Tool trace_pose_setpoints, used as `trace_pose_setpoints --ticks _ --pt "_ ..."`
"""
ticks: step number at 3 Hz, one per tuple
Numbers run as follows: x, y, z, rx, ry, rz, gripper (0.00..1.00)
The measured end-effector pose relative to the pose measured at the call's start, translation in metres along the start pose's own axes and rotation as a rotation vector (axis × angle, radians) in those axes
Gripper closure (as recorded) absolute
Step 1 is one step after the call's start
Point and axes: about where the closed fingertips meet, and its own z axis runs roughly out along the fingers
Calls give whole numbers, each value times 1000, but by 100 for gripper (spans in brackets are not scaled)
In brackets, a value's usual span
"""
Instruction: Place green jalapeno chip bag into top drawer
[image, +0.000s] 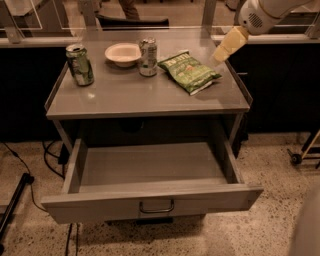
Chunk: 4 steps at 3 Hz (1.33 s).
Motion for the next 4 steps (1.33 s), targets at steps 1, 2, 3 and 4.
trace_pose_setpoints --ticks 1,2,3,4 --pt "-31 -1 50 -80 -47 22 0" --pt "-47 5 82 -140 -67 41 0" --pt "-48 9 112 -196 -71 72 0" --pt "-48 9 112 -196 -71 72 0"
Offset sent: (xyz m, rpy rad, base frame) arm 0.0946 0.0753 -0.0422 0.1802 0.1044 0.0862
